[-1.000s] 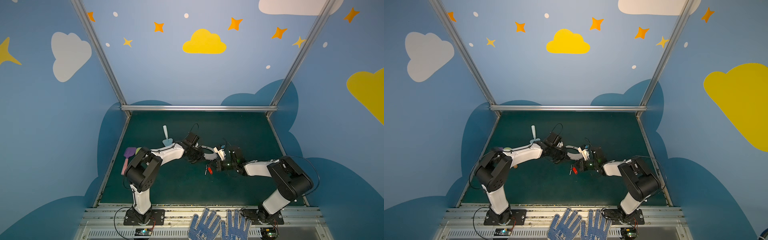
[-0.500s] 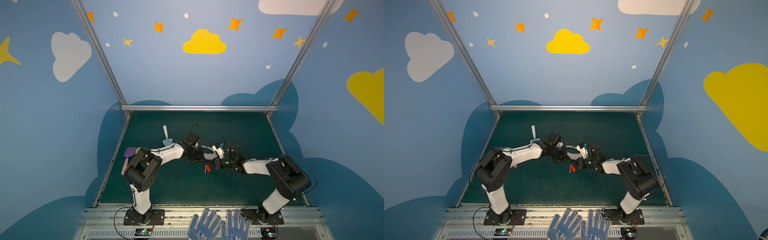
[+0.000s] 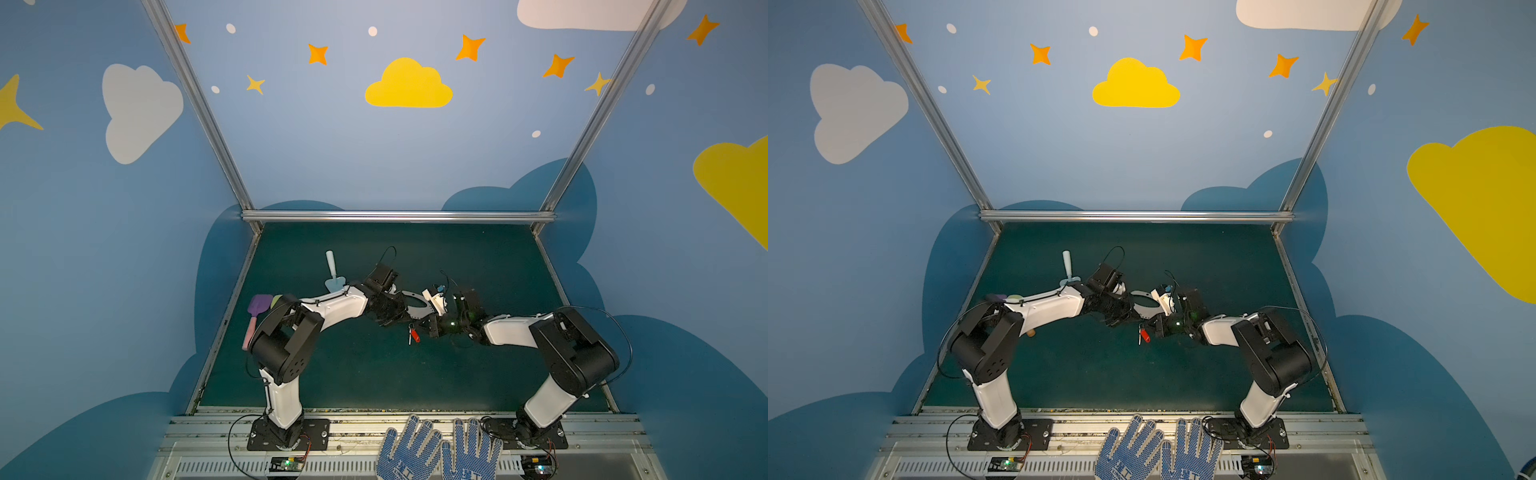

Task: Put the keys on the keyring

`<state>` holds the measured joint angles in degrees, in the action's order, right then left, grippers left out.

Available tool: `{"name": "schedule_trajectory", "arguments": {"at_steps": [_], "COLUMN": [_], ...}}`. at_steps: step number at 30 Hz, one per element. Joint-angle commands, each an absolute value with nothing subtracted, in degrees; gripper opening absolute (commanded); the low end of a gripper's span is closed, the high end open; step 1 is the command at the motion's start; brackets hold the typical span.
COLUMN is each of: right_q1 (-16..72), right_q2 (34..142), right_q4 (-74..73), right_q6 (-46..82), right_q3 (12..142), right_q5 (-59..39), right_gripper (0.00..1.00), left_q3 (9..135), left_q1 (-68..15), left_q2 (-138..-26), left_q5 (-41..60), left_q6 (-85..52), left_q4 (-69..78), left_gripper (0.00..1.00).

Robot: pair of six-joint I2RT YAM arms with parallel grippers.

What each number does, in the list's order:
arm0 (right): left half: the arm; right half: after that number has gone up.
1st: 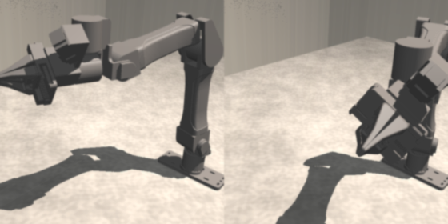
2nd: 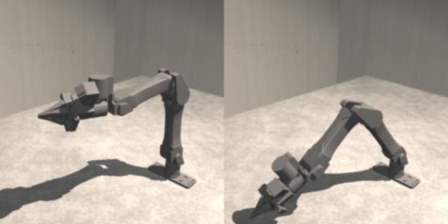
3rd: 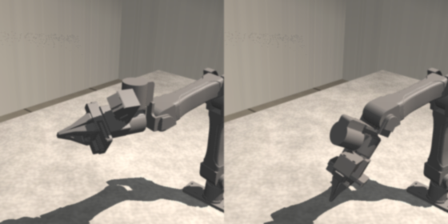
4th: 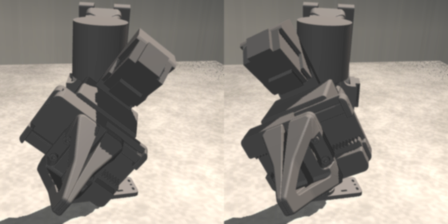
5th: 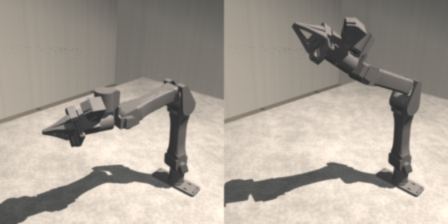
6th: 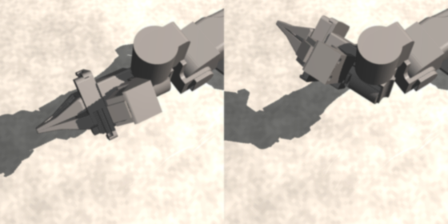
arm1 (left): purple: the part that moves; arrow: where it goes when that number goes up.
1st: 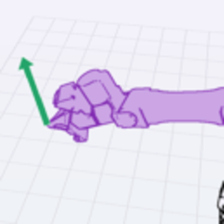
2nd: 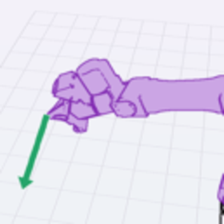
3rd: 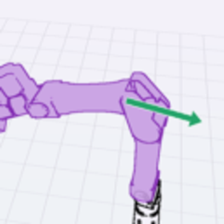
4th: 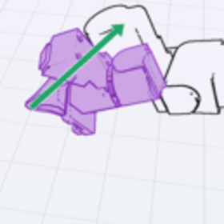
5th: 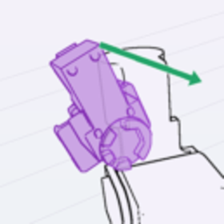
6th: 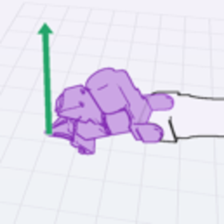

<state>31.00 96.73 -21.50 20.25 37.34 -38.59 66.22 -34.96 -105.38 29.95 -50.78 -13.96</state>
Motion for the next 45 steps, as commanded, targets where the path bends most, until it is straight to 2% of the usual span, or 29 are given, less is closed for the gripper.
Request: {"name": "schedule_trajectory", "arguments": {"at_steps": [1, 33, 45], "right_q1": [31.3, 28.4, 30.1], "right_q2": [97.5, 95.0, 95.1], "right_q4": [-20.6, -22.4, -20.2], "right_q6": [19.1, 21.0, 18.5], "right_q3": [39.8, 37.1, 37.7], "right_q5": [-38.4, -36.6, -38.7], "right_gripper": [0.0, 0.0, 0.0], "left_q3": [66.5, 66.0, 66.7], "left_q1": [-34.7, -34.5, -34.3], "left_q2": [-103.4, -102.6, -102.8], "left_q5": [30.5, 30.3, 30.6], "left_q6": [-49.7, -49.3, -48.8], "left_q4": [-14.5, -14.9, -15.7], "left_gripper": [0.04, 0.04, 0.04]}}
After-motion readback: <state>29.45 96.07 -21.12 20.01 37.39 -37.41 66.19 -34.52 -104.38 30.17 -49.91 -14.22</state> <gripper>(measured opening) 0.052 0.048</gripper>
